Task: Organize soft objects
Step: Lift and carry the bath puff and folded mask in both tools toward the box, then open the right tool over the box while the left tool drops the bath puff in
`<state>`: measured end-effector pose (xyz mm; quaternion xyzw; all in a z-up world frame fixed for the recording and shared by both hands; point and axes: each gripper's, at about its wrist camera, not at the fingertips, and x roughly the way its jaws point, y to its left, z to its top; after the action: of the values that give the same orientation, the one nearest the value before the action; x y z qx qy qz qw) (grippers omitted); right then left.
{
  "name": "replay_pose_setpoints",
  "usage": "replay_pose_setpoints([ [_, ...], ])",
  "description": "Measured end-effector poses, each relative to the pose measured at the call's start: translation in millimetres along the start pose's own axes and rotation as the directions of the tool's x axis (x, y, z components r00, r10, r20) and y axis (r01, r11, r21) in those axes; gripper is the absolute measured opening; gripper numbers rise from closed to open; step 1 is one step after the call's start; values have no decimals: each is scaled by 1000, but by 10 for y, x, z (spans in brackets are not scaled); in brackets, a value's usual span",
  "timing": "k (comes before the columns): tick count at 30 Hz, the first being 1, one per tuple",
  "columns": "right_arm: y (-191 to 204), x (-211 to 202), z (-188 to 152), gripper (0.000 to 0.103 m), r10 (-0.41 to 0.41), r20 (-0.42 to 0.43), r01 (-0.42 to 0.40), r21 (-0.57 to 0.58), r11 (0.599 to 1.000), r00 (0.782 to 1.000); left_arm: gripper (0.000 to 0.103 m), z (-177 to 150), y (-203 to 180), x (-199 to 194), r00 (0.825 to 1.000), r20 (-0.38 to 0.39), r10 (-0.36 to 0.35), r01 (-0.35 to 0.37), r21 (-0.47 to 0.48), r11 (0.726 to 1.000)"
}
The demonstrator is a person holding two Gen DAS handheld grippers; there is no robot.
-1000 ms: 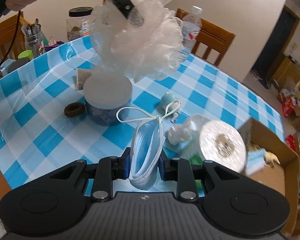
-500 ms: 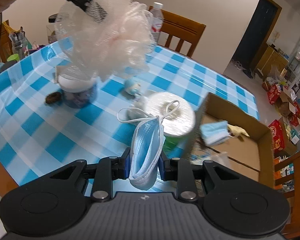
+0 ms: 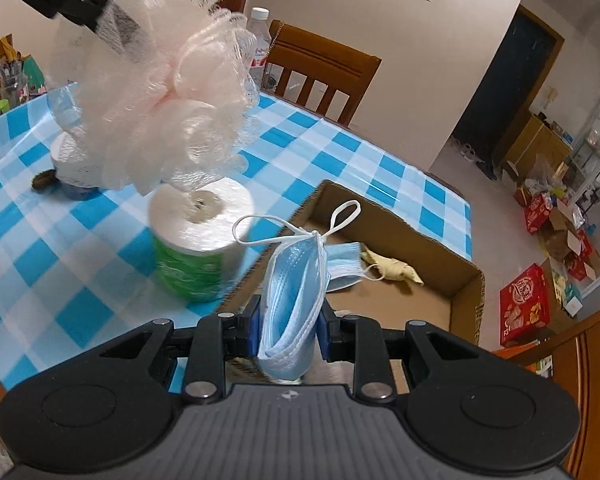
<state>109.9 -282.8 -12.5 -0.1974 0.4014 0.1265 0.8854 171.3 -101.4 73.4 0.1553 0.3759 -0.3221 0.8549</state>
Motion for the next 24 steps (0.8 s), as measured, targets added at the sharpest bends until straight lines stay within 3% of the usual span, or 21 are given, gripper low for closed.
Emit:
replay_pose_setpoints([
  [4, -127, 178, -58, 32, -20, -2, 20, -34, 999, 1000, 19, 96, -136, 52, 1000, 1, 15, -15, -8, 1000],
  [6, -143, 260, -92, 41, -33, -6, 32, -56, 998, 999, 19, 150, -195, 86, 1000, 2, 21, -21, -12, 1000],
  [8, -135, 305, -146, 68, -8, -6, 7, -68, 998, 1000, 19, 205, -249, 124, 1000, 1, 26, -26, -10, 1000],
  [11, -111, 301, -231, 83, 50, 3, -49, -63, 997, 999, 19, 291, -320, 194, 1000, -4, 28, -28, 1, 1000],
  [16, -152, 217, -327, 92, 98, 15, -98, -17, 995, 995, 19, 473, -449, 336, 1000, -5, 17, -17, 26, 1000],
  [24, -377, 49, -461, 99, 75, 55, -79, 76, 994, 996, 19, 874, -735, 670, 999, 8, -44, 43, 80, 996],
])
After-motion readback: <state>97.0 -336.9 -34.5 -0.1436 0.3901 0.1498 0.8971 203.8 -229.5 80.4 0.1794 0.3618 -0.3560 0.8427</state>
